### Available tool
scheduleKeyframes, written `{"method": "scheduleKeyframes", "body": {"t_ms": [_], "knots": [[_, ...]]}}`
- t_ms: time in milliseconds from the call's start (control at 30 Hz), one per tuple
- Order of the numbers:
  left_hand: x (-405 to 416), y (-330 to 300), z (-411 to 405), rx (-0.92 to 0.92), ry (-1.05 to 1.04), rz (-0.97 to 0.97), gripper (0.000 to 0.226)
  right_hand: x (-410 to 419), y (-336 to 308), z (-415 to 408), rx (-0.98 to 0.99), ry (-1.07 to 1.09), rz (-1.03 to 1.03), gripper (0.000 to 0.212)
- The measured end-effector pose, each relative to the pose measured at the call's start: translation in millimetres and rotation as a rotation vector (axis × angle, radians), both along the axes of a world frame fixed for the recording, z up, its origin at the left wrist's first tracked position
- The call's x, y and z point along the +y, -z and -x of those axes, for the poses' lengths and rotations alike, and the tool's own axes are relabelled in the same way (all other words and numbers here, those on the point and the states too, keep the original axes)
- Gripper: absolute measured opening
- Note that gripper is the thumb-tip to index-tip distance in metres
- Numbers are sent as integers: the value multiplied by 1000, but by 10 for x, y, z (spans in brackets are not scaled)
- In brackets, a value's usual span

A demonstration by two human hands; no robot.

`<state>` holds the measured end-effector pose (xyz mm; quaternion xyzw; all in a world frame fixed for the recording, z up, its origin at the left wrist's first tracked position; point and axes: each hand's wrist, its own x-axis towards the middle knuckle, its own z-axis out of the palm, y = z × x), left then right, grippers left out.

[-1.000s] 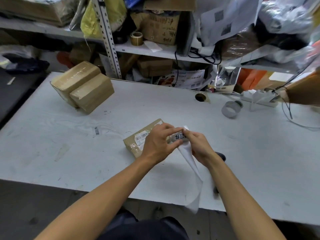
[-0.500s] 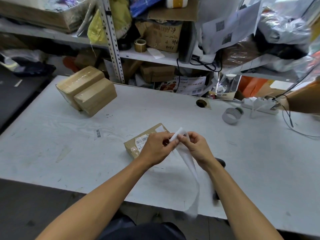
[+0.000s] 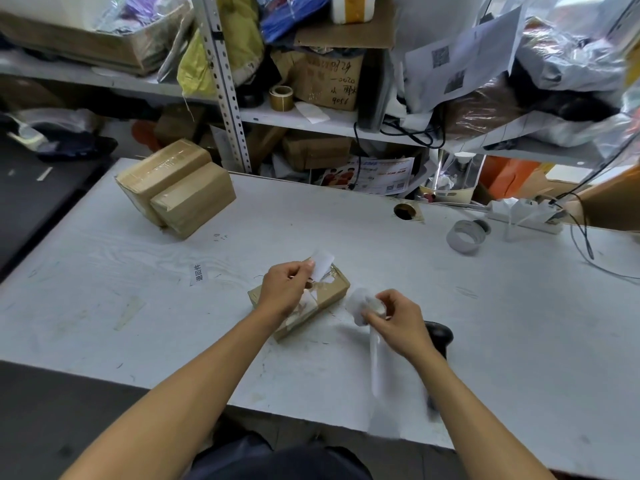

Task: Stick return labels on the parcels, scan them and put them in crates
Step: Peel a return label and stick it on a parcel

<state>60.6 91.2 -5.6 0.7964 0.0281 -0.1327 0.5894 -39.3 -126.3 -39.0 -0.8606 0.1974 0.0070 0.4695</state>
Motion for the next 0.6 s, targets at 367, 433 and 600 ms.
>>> {"method": "scheduleKeyframes", "body": {"t_ms": [367, 433, 600], "knots": [[282, 190, 57, 135, 94, -95, 57, 210, 210, 9, -152, 69, 123, 61], [337, 221, 63, 100, 163, -152, 56, 317, -3, -112, -138, 28, -246, 40], [401, 305, 89, 80, 306, -206, 56, 575, -188, -348, 164, -270, -659, 49]]}}
